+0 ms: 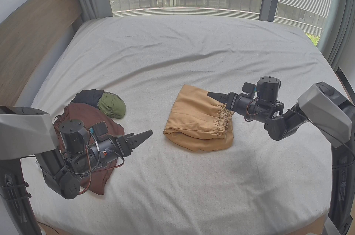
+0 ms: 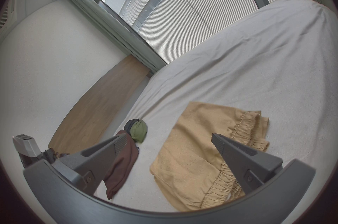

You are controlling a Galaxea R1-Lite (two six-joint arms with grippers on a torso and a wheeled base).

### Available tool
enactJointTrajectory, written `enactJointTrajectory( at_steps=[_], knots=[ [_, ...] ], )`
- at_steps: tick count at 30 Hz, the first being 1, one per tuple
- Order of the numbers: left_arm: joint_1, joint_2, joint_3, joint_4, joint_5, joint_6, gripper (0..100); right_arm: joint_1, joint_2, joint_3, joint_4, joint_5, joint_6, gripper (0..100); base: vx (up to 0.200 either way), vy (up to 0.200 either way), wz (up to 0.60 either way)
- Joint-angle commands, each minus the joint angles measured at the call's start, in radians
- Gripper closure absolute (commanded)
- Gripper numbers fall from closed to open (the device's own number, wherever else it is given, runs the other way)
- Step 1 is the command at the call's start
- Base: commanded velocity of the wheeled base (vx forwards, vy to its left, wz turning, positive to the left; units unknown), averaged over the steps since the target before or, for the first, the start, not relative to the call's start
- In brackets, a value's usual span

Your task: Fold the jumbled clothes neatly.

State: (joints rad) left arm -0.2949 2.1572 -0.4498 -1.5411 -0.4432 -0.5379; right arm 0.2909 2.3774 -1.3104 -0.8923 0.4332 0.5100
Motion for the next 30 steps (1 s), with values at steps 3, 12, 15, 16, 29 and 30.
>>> enactJointTrajectory(
  at_steps=[3, 12, 15, 16, 29, 30],
  knots=[
    [0.002, -0.002, -0.001, -0.001, 0.000, -0.001, 0, 0.005, 0.134, -0.024, -0.011, -0.013, 0.002, 0, 0.000, 0.000, 0.00],
    [0.005, 0.001, -0.001, -0.001, 0.000, -0.001, 0, -0.004, 0.204, -0.015, -0.039, -0.030, -0.001, 0, 0.000, 0.000, 0.00],
    [0.005, 0.000, -0.001, -0.001, 0.000, -0.001, 0, -0.006, 0.206, -0.013, -0.040, -0.039, -0.001, 0, 0.000, 0.000, 0.00],
    [0.005, 0.000, -0.001, -0.001, 0.000, -0.001, 0, -0.007, 0.206, -0.013, -0.040, -0.039, -0.001, 0, 0.000, 0.000, 0.00],
    [-0.023, -0.274, 0.016, 0.022, 0.003, -0.022, 0, -0.016, -0.185, 0.266, -0.165, -0.037, 0.001, 0, 0.000, 0.000, 0.00],
    [-0.029, -0.310, 0.022, 0.036, 0.003, -0.022, 0, -0.015, -0.227, 0.306, -0.174, -0.037, -0.004, 0, 0.000, 0.000, 0.00]
  ],
)
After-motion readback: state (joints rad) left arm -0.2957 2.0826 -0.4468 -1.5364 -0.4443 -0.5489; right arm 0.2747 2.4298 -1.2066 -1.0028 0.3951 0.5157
